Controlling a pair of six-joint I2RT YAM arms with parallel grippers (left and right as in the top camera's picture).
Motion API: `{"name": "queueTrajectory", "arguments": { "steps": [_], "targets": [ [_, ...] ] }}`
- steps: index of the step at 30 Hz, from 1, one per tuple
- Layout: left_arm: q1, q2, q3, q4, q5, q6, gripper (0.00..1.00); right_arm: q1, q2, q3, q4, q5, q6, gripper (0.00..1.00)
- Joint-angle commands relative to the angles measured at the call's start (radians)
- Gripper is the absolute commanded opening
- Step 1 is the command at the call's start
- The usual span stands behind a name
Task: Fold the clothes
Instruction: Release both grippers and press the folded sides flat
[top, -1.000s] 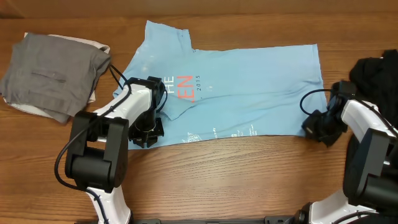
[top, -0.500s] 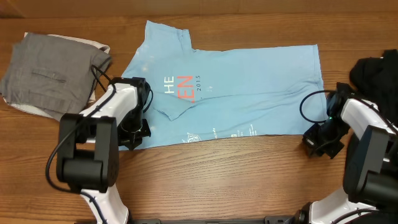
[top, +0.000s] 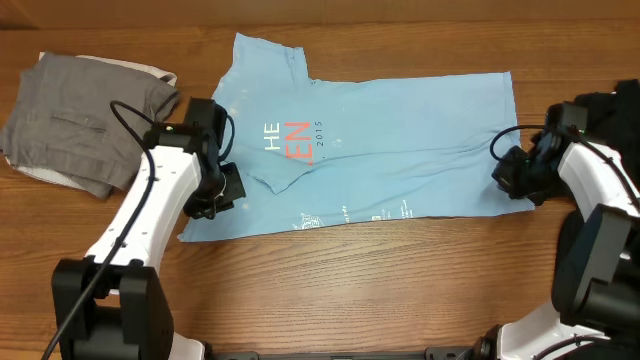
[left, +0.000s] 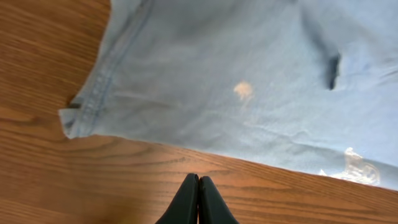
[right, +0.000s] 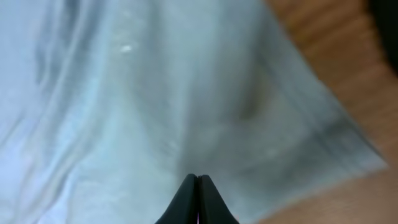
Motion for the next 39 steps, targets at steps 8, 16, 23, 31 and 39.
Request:
{"name": "queueTrajectory", "arguments": {
  "steps": [8,16,23,31,39],
  "targets": [
    [0.001,0.014,-0.240,0.314,0.003,0.023,0.04,-0.001,0.014,-0.097,0.128,-0.014,-0.041,0.04],
    [0.001,0.016,-0.330,0.435,-0.074,0.022,0.04,-0.001,0.014,-0.230,0.186,0.089,0.025,0.04],
    [0.002,0.017,-0.356,0.440,-0.133,0.014,0.04,-0.003,0.013,-0.277,0.096,0.126,0.045,0.04],
    [0.027,0.017,-0.356,0.399,-0.236,0.008,0.04,-0.004,0.013,-0.270,-0.021,0.182,0.145,0.04],
    [0.023,-0.038,-0.082,0.196,-0.220,0.037,0.04,0.006,0.013,0.014,-0.220,0.130,0.130,0.04]
  ]
}}
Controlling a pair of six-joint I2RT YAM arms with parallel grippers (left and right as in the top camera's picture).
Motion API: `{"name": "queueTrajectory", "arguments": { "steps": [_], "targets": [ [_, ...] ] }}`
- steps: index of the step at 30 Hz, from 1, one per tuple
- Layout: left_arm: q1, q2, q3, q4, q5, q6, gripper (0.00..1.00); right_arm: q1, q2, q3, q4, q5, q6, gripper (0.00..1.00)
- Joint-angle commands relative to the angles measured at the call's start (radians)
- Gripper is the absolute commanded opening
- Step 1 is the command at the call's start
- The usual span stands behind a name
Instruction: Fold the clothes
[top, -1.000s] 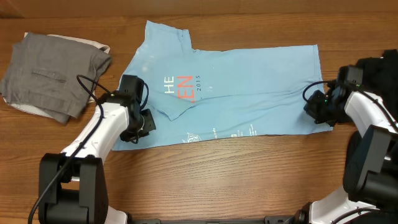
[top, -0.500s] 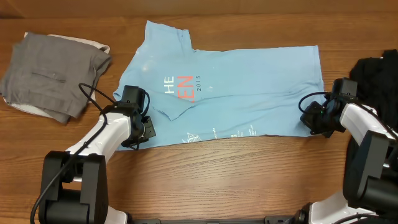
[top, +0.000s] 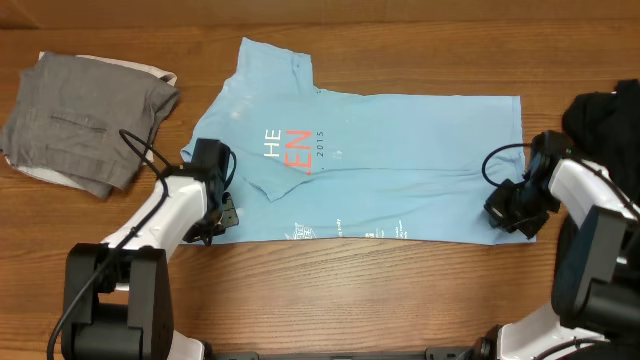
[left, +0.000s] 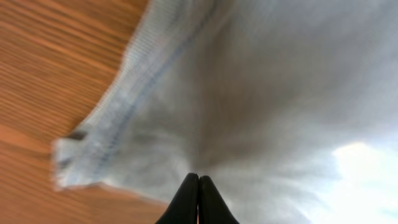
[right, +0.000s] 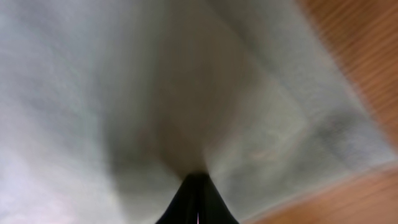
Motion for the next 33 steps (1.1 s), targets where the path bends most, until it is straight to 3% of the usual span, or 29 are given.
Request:
{"name": "queueTrajectory", "arguments": {
  "steps": [1,5,9,11,13,15,16,18,19,21,25,33],
  "targets": [
    [0.003,-0.057,0.222,-0.097,-0.003,0.015,0.04,0.012,0.017,0.171,-0.082,-0.013,-0.019,0.04],
    [0.009,-0.104,0.466,-0.240,0.031,0.011,0.04,0.101,0.017,0.394,-0.220,-0.222,-0.209,0.04],
    [0.038,-0.108,0.571,-0.279,0.032,0.013,0.09,0.289,0.017,0.443,-0.240,-0.304,-0.315,0.07],
    [0.084,-0.107,0.578,-0.266,-0.012,0.014,0.38,0.443,0.017,0.431,-0.221,-0.304,-0.327,0.09],
    [0.113,-0.107,0.578,-0.258,-0.056,0.013,0.61,0.553,0.017,0.429,-0.198,-0.303,-0.327,0.13],
    [0.149,-0.107,0.578,-0.247,-0.097,0.013,0.92,0.671,0.017,0.429,-0.156,-0.303,-0.326,0.25],
    [0.168,-0.107,0.578,-0.246,-0.109,0.016,1.00,0.741,0.017,0.429,-0.124,-0.303,-0.326,0.35],
    [0.192,-0.107,0.578,-0.250,-0.118,0.016,1.00,0.835,0.017,0.429,-0.078,-0.299,-0.325,0.49],
    [0.205,-0.107,0.578,-0.259,-0.117,0.016,1.00,0.868,0.017,0.429,-0.060,-0.295,-0.322,0.61],
    [0.225,-0.107,0.578,-0.266,-0.117,0.016,1.00,0.973,0.019,0.429,0.000,-0.256,-0.300,0.72],
    [0.229,-0.107,0.578,-0.266,-0.117,0.016,1.00,1.134,0.040,0.429,0.106,-0.019,-0.206,0.74],
    [0.228,-0.107,0.578,-0.266,-0.117,0.016,1.00,1.268,0.167,0.429,0.335,0.146,-0.205,0.68]
  ]
}}
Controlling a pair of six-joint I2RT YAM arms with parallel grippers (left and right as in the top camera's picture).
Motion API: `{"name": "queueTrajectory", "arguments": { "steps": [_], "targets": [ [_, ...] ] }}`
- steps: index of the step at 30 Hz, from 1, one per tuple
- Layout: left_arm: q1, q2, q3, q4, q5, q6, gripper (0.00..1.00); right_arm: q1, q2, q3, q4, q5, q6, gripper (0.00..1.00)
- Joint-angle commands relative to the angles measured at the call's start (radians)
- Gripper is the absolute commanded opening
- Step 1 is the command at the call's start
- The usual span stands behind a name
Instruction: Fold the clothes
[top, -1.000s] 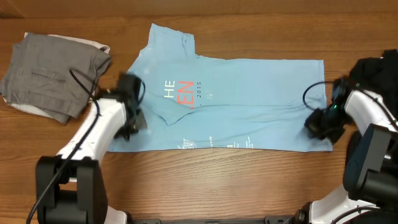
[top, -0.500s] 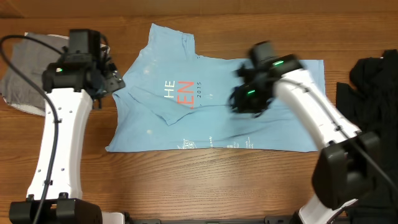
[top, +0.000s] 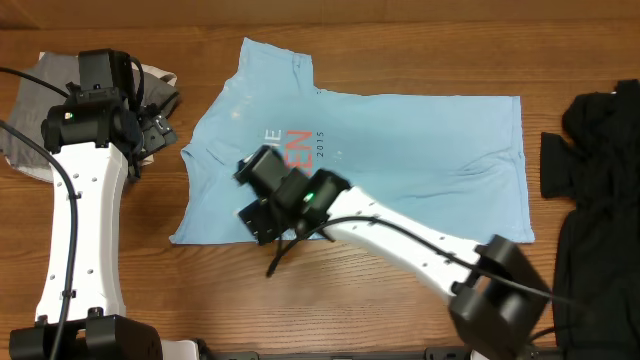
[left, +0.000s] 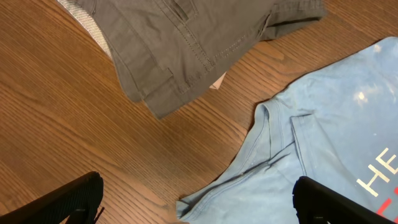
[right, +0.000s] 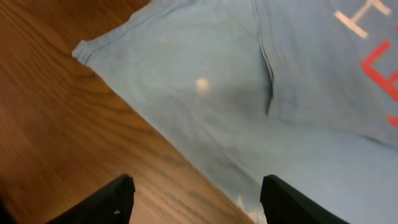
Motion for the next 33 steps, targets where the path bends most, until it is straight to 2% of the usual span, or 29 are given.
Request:
{"name": "queueTrajectory", "arguments": {
  "steps": [1,7,14,25,28,33],
  "targets": [
    [-0.001,0.001,0.015,0.001,-0.020,0.008,1.00,0.016,0.089,0.000,0.057,0.148,0.015,0.68],
    [-0.001,0.001,0.015,0.001,-0.020,0.008,1.00,0.006,0.215,0.000,0.208,0.195,0.003,0.68],
    [-0.001,0.001,0.015,0.001,-0.020,0.008,1.00,0.005,0.228,0.000,0.306,0.306,-0.025,0.66],
    [0.000,0.001,0.015,0.001,-0.020,0.008,1.00,-0.023,0.259,0.000,0.309,0.308,-0.043,0.60],
    [-0.001,0.001,0.015,0.001,-0.020,0.008,1.00,-0.040,0.260,0.000,0.309,0.317,-0.042,0.53],
    [0.000,0.001,0.015,0.001,-0.020,0.008,1.00,-0.058,0.260,0.000,0.309,0.316,-0.042,0.53]
  ]
}}
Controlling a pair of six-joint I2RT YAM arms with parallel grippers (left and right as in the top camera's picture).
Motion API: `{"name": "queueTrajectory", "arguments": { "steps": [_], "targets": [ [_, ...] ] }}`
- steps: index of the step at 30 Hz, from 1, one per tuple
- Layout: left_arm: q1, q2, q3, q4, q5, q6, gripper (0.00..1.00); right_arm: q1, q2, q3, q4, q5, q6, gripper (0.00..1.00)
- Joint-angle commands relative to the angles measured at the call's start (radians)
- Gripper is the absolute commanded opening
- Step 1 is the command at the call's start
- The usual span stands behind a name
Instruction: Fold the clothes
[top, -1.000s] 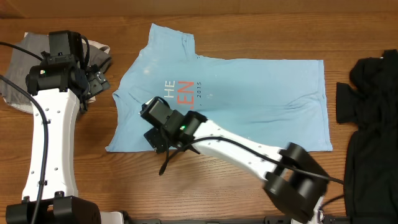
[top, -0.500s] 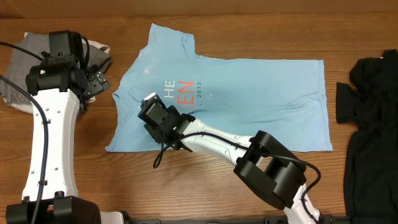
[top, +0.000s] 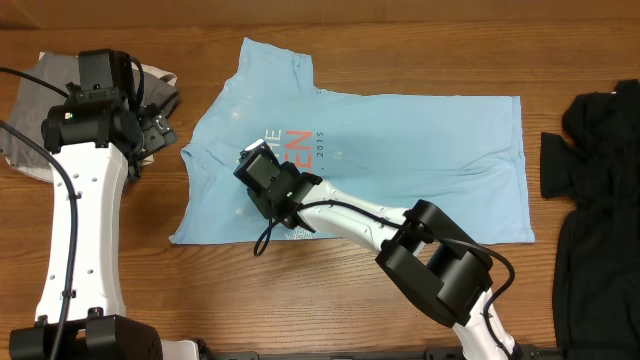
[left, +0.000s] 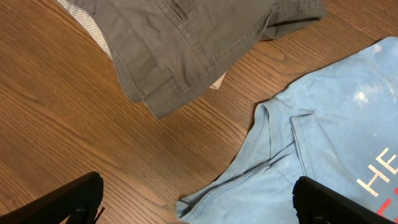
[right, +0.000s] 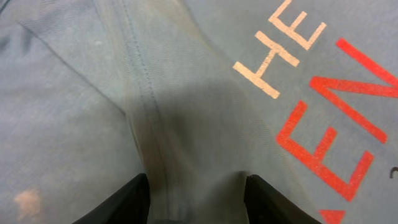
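Note:
A light blue T-shirt (top: 400, 150) lies spread flat on the wooden table, its orange and white lettering (right: 323, 93) toward the left. My right gripper (right: 196, 208) is open and low over the shirt, its fingers astride a folded sleeve seam (right: 146, 112) just beside the lettering; overhead the right gripper (top: 268, 185) shows reaching far across to the shirt's left part. My left gripper (left: 199, 205) hangs open above bare wood between the shirt's sleeve edge (left: 267, 155) and the grey trousers (left: 186, 37), holding nothing.
The folded grey trousers (top: 80, 120) lie at the back left on something white. A black garment (top: 600, 150) is heaped at the right edge. The right arm's links (top: 380, 225) stretch over the shirt's front hem.
My right gripper, still open, has gone from above the shirt's near-left corner to low over the sleeve seam by the lettering. The left arm and the shirt have not moved.
Both grippers were shut at the shirt's left and right near corners. Then, still shut there, they had the shirt nearer the front edge and flatter. Then both were open, the left up by the grey trousers, the right across over the shirt's left part, where it now sits lower.

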Motion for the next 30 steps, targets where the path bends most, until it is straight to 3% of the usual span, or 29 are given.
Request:
{"name": "queueTrajectory", "arguments": {
  "steps": [1,5,12,15,30],
  "targets": [
    [0.000,0.001,0.014,0.001,-0.020,0.008,1.00,-0.007,0.006,0.005,0.004,0.012,0.000,0.53],
    [-0.001,0.001,0.015,0.001,-0.020,0.008,1.00,-0.007,0.006,0.005,-0.005,0.009,0.022,0.50],
    [-0.001,0.001,0.015,0.001,-0.020,0.008,1.00,-0.007,0.006,0.005,-0.024,0.010,0.023,0.14],
    [-0.001,0.001,0.015,0.001,-0.020,0.008,1.00,-0.008,0.006,0.008,-0.019,0.010,0.023,0.04],
    [-0.001,0.001,0.015,0.001,-0.020,0.008,1.00,-0.119,0.006,0.008,0.055,0.010,0.005,0.04]
  ]
}}
